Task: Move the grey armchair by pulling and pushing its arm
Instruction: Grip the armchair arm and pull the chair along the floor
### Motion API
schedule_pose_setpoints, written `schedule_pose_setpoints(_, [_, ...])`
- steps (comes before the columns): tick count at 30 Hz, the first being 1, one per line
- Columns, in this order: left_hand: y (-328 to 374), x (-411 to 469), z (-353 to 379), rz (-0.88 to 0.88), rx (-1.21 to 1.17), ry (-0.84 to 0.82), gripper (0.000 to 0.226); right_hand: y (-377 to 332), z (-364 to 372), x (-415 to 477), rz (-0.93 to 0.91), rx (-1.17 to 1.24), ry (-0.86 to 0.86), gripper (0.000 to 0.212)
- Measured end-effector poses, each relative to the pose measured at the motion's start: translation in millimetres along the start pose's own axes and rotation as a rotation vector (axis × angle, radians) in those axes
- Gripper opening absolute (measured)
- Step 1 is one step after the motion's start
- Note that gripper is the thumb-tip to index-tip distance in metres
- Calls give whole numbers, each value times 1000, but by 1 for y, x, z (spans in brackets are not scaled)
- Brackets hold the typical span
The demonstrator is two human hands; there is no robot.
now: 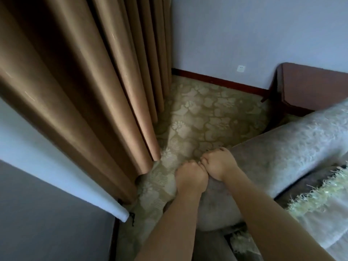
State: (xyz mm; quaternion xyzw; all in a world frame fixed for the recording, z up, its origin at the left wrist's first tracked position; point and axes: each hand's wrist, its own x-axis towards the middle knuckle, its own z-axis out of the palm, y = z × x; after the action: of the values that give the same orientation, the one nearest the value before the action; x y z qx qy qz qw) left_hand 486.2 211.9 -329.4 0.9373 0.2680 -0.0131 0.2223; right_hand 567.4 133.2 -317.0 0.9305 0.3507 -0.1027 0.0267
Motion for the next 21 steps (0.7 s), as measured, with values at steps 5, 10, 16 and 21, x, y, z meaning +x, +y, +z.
schedule_pose_setpoints(5, [1, -5, 1, -50, 45, 47, 41, -2, 3, 1, 9, 8, 26, 42])
schedule_pose_setpoints(10, [3, -12, 2, -85, 48, 37, 43, -3, 4, -3, 0, -17, -21, 47])
schedule_pose_setpoints(16, [3, -28, -3, -125, -4, 62, 41, -7, 5, -11, 22, -11, 3, 46])
schedule_pose_setpoints(21, [1, -50, -5, -120, -4, 106, 39, -13, 5, -29, 19, -10, 29, 46])
